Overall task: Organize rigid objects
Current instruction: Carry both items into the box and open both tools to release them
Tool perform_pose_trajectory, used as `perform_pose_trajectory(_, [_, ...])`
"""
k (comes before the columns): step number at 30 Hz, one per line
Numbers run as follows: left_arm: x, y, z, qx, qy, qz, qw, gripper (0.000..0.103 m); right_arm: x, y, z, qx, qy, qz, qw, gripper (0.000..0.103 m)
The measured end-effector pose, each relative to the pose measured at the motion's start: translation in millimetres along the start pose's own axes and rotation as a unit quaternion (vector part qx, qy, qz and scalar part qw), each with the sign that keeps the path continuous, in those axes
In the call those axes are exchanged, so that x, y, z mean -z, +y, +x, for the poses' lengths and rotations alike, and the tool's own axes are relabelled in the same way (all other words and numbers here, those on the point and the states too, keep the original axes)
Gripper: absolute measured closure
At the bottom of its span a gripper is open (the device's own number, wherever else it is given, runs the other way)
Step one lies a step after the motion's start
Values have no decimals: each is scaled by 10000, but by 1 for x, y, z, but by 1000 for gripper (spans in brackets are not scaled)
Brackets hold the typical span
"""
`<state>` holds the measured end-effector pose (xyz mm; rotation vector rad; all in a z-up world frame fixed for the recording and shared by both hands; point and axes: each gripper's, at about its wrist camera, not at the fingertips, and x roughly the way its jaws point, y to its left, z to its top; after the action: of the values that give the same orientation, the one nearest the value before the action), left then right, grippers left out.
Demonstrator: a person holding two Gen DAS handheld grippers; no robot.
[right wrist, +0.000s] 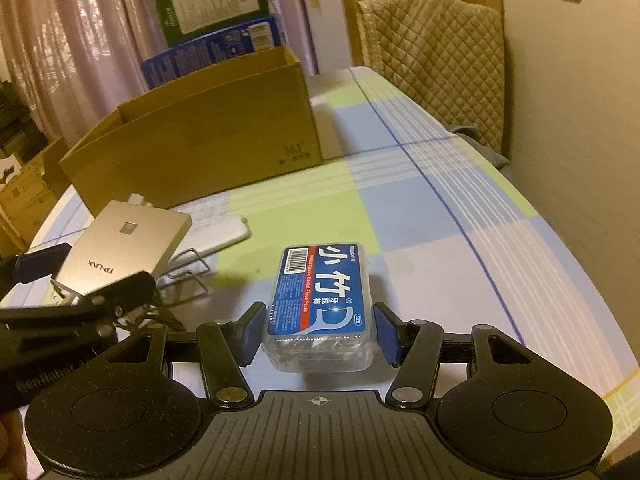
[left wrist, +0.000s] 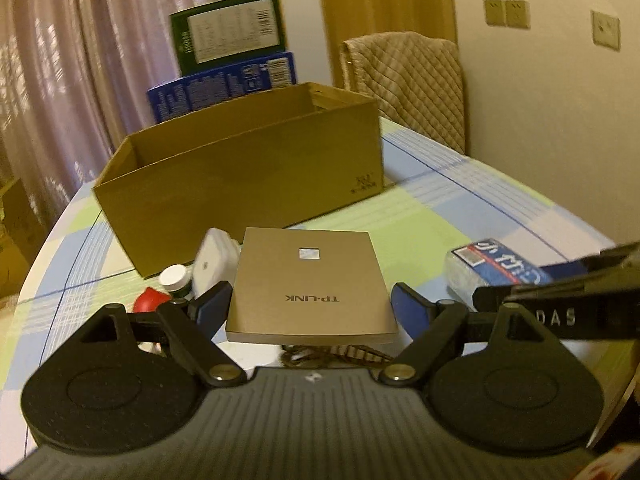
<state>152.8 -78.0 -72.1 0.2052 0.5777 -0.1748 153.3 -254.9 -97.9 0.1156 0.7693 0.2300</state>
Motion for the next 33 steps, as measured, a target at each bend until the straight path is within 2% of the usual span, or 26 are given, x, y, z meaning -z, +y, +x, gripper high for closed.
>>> perform_pose_trajectory(8, [-19, 37, -12, -31, -126, -357, 9993, 20, -22, 23, -14, -211, -542, -199, 9981, 49])
perform_pose_trajectory(18, [-74, 90, 2, -183, -648, -489, 9965, 20, -114, 57, 0, -561, -1158, -557, 9901, 49])
perform_pose_trajectory(26, [-120, 138, 47, -202, -847, -723, 9936, 20, -176, 77, 54, -778, -1138, -672, 9882, 49])
perform_pose_trajectory(33, [-128, 167, 95, -112, -605, -961, 9935, 20, -196, 87, 107, -814, -805, -804, 9902, 49])
